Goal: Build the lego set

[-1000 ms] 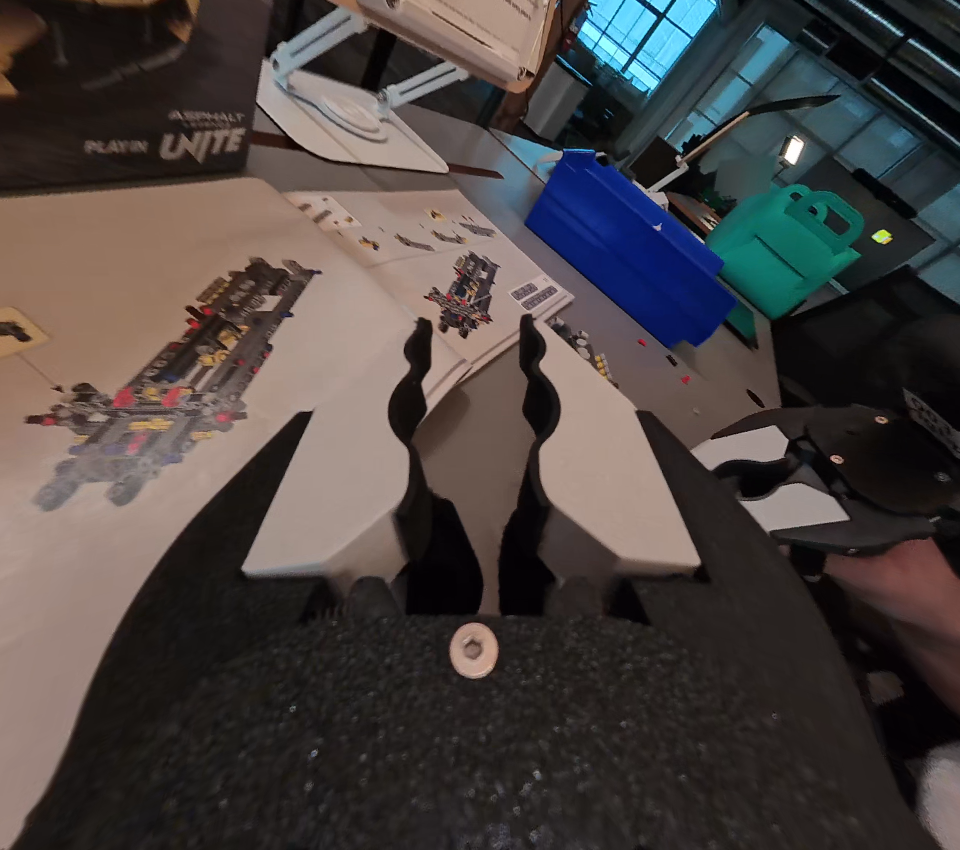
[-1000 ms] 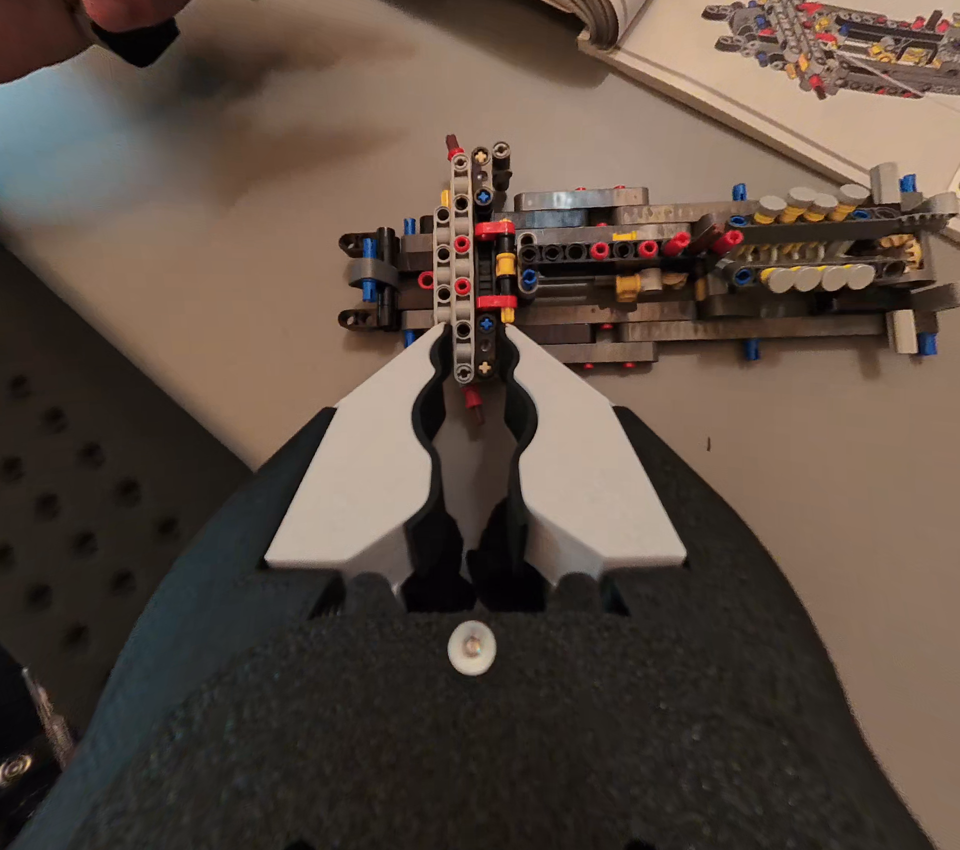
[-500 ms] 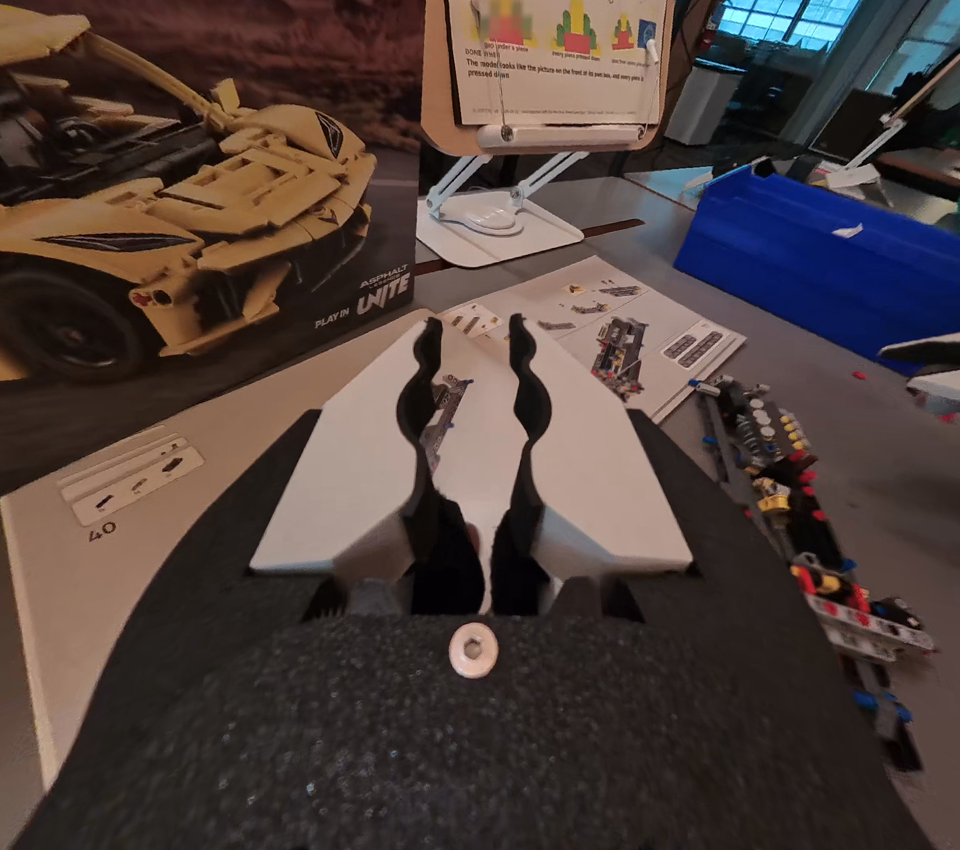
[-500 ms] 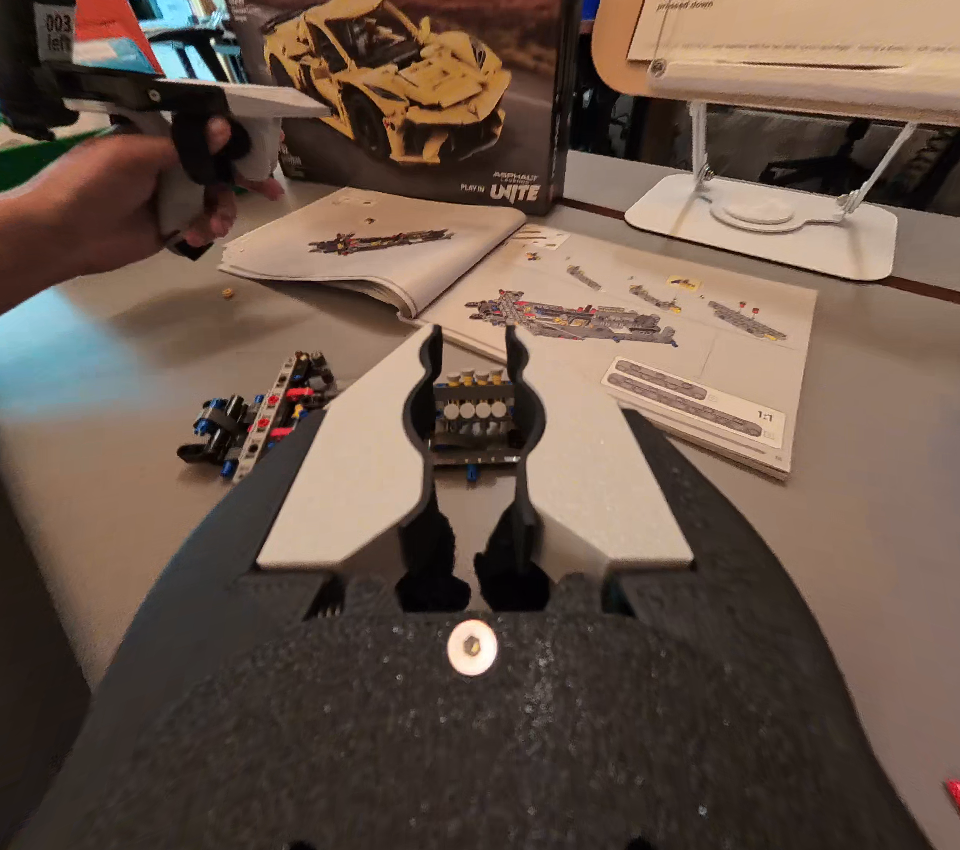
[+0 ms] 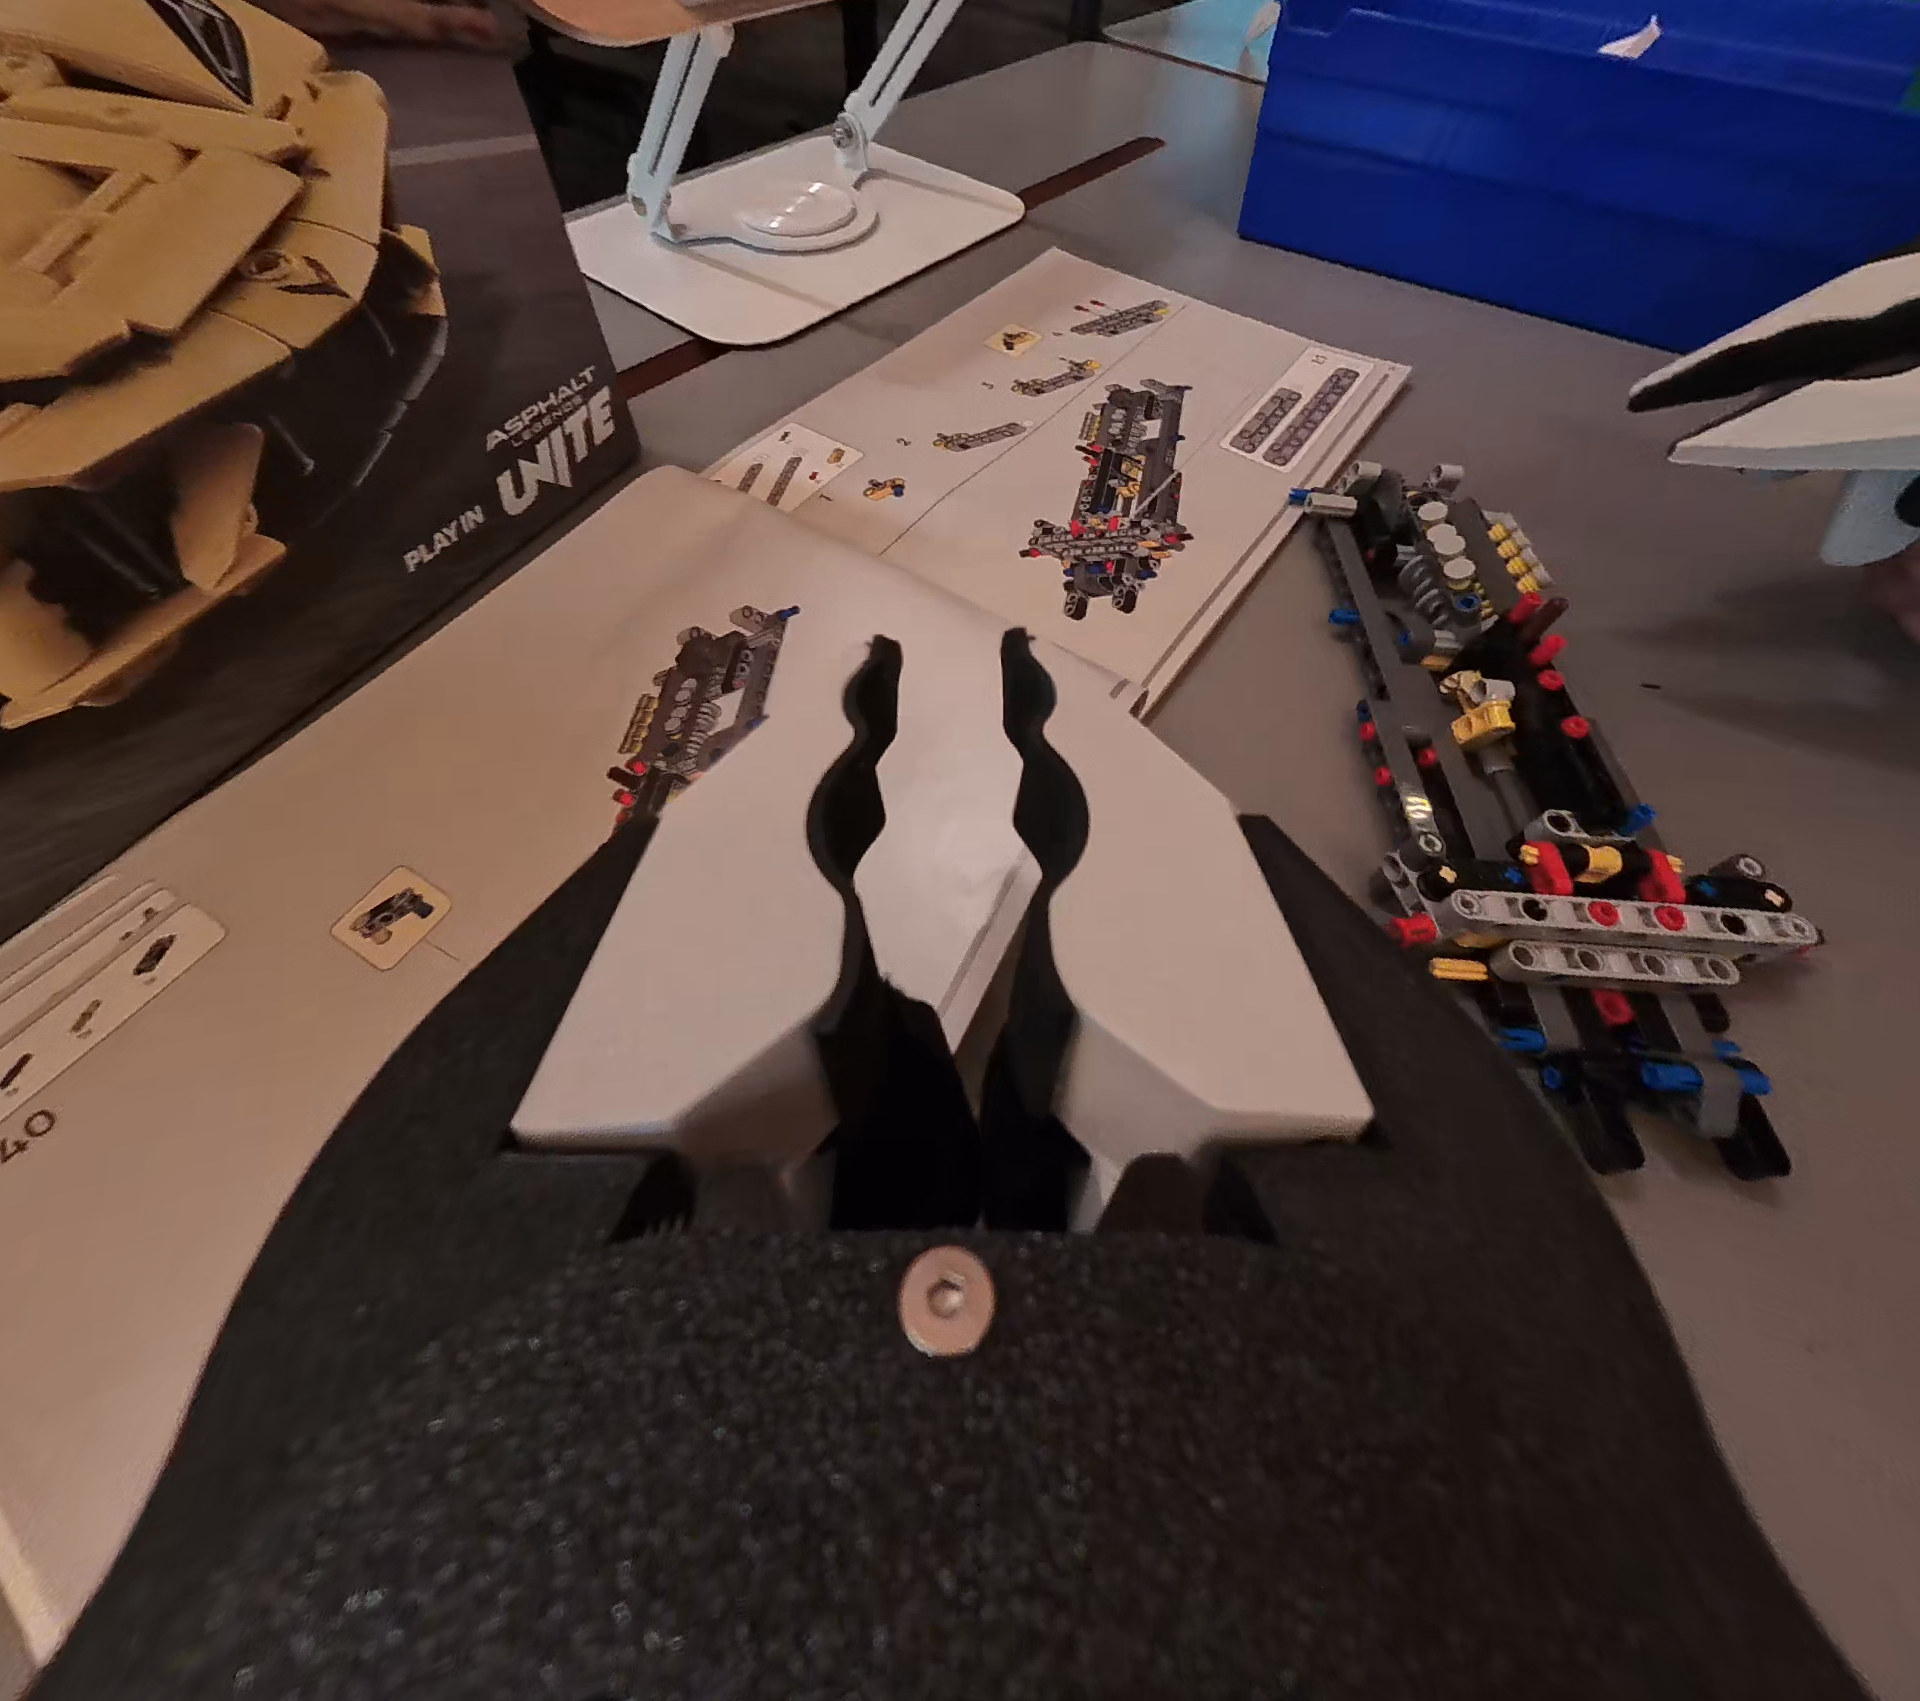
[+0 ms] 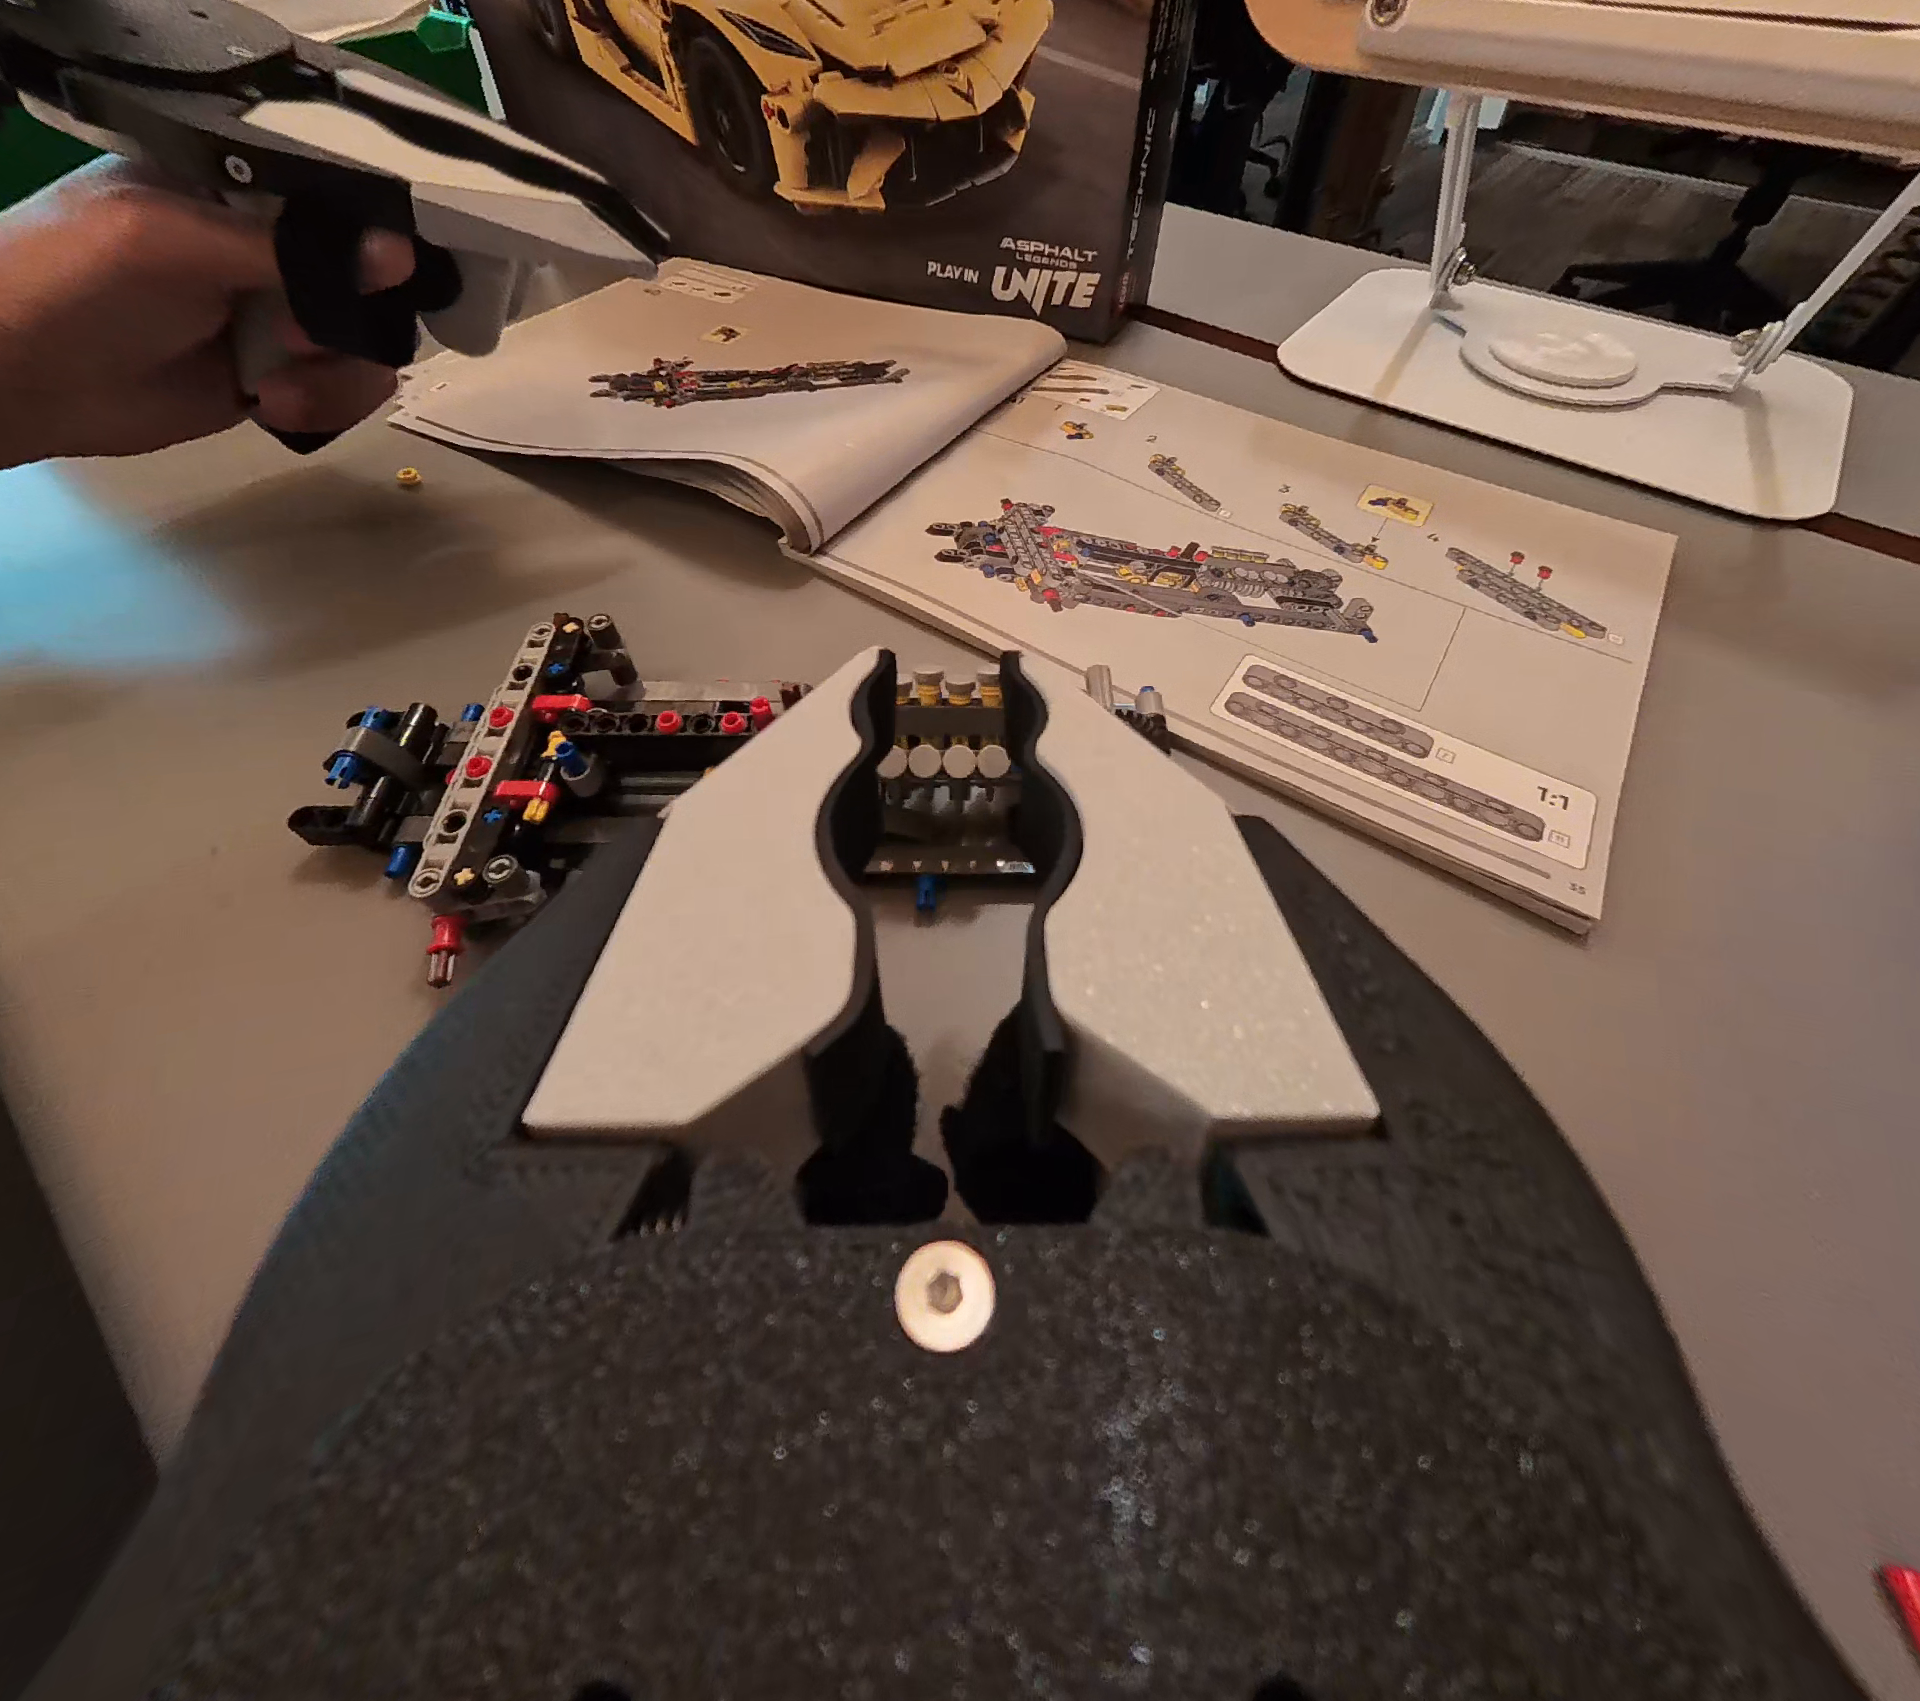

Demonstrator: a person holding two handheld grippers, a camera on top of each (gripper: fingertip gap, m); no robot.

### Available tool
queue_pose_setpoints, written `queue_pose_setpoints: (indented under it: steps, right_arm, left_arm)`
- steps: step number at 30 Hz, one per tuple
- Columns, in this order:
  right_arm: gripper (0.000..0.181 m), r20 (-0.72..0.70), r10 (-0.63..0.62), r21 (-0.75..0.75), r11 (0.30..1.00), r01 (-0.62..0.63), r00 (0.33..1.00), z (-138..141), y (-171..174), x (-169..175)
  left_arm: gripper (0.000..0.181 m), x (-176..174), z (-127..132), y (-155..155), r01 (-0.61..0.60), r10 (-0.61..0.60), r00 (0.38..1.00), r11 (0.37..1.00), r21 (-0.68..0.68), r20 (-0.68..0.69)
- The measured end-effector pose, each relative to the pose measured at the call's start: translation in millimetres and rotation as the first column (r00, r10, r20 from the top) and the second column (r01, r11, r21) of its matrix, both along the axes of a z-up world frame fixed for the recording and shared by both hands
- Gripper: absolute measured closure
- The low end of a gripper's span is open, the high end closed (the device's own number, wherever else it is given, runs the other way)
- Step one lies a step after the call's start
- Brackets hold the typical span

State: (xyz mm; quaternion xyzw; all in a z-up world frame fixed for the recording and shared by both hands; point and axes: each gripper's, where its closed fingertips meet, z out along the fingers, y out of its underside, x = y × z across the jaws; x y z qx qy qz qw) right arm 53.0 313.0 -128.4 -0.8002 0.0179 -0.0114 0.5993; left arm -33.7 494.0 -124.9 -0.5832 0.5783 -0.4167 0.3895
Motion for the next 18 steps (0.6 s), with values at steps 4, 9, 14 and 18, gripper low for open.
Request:
queue_pose_setpoints:
  steps: [4, 9, 14, 18]
  right_arm:
    - [0.163, 0.016, 0.003, 0.000, 1.000, -0.003, 1.000, 0, 0, -1]
    - [0.163, 0.003, 0.015, 0.002, 1.000, -0.015, 1.000, -1, 1, -4]
    - [0.163, -0.025, 0.015, 0.015, 1.000, -0.014, 1.000, 1, 0, -2]
    - [0.162, -0.026, 0.024, 0.002, 1.000, -0.024, 0.999, -2, 1, -4]
  left_arm:
    - [0.162, -3, -12, -25, 0.154, -0.155, 0.984, 0.988, -0.024, -0.082]
    - [0.162, -28, -34, -72, 0.426, -0.425, 0.876, 0.904, -0.048, -0.230]
    - [0.166, -51, -66, -99, 0.571, -0.525, 0.755, 0.821, 0.001, -0.392]
    - [0.176, -42, -69, -105, 0.576, -0.521, 0.765, 0.816, 0.039, -0.379]
